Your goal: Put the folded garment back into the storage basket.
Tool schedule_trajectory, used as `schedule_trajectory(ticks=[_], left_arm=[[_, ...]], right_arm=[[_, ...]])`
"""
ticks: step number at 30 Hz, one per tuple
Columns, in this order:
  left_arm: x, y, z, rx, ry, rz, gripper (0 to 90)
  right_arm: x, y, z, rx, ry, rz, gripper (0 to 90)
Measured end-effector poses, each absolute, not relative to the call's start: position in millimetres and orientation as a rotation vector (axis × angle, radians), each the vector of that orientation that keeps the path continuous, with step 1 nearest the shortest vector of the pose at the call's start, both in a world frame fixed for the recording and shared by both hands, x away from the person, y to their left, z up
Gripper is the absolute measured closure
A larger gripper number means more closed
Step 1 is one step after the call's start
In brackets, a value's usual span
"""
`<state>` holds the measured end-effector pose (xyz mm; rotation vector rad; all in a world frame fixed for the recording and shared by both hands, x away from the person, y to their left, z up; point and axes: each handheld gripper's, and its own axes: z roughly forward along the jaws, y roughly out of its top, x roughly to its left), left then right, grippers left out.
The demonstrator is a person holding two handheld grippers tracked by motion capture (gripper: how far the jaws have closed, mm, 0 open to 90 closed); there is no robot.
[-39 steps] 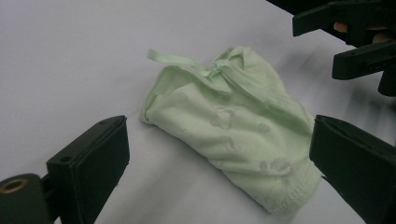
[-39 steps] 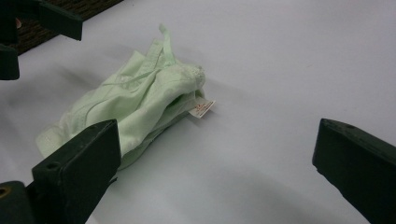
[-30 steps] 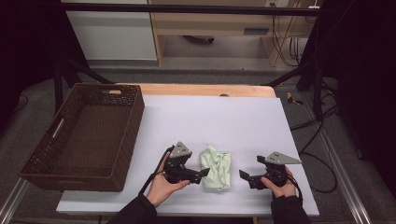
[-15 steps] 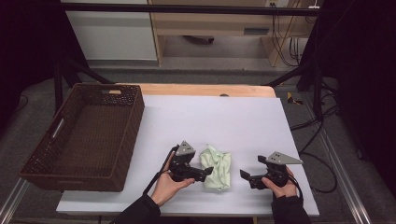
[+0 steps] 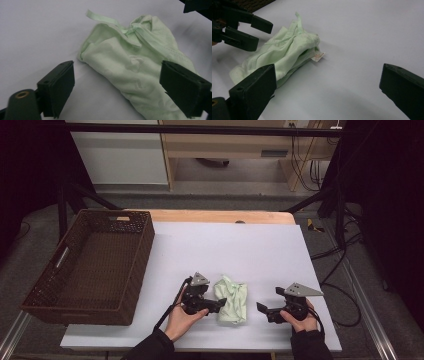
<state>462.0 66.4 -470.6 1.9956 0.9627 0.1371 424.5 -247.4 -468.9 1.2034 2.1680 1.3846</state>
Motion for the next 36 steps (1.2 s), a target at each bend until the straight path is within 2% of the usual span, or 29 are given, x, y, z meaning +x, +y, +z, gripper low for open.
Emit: schedule_trajectory(ticks=[12, 17, 25, 36], left_arm=[[459.2, 57.3, -477.8, 2.042, 1.013, 0.085, 24.5], [455.6, 52.5, -478.5, 2.058, 1.011, 0.109, 29.0], [450.9, 48.3, -477.8, 2.065, 1.018, 0.092, 44.3], [447.8, 41.0, -477.7, 2.076, 1.032, 0.1, 59.3]], right_arm=[[424.9, -247.6, -469.4, 1.211, 2.169, 1.38, 1.8], [424.6, -246.9, -469.6, 1.206, 2.171, 1.378, 1.8], [424.6, -246.9, -469.6, 1.206, 2.17, 1.377, 1.8], [424.5, -246.7, -469.4, 1.213, 2.169, 1.377, 1.8]])
